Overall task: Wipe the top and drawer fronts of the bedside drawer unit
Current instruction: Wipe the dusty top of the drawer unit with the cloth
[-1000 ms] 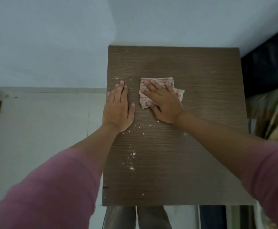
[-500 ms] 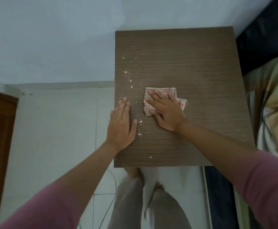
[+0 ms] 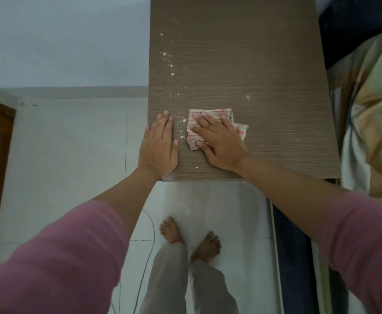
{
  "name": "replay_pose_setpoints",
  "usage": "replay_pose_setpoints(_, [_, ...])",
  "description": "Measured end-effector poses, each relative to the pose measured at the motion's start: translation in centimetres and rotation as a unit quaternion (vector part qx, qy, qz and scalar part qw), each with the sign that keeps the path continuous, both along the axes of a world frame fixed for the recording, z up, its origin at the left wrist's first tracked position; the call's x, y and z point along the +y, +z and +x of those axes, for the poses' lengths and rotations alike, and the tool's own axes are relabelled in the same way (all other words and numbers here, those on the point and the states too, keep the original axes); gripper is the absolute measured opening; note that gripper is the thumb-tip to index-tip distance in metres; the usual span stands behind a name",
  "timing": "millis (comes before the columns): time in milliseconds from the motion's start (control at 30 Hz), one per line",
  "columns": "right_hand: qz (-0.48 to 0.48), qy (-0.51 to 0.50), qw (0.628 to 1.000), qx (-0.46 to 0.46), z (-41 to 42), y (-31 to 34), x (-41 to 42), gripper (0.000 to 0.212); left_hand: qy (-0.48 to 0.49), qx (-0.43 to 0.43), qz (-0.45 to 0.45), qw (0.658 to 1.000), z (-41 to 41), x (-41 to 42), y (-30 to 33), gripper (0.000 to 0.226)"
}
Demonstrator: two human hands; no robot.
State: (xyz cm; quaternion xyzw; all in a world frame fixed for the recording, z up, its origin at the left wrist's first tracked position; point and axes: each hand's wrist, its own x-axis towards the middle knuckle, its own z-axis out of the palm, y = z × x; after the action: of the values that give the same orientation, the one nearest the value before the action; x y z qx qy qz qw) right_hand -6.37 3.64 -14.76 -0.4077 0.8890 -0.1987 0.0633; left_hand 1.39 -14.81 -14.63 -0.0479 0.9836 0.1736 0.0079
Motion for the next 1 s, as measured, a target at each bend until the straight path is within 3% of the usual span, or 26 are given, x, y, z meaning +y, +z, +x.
replay_pose_setpoints(533, [-0.018,-0.038,0.999,0.007,7.3,-0.1,0.9,0.04,-0.01,0.03,-0.013,0.999,0.0,-0.1,-0.1,0.054])
replay_pose_setpoints(867, [-0.046,-0.041,0.992,-0.112,11.3,2.3,2.2,0.041,-0.007,0.035,-0.016,0.999,-0.1,0.0,0.0,0.053])
replay_pose_setpoints(1000, [-0.03,-0.019,0.99,-0.138,10.7,4.9,3.2,0.019,-0.006,0.034,-0.012,0.999,-0.2,0.1,0.0,0.053])
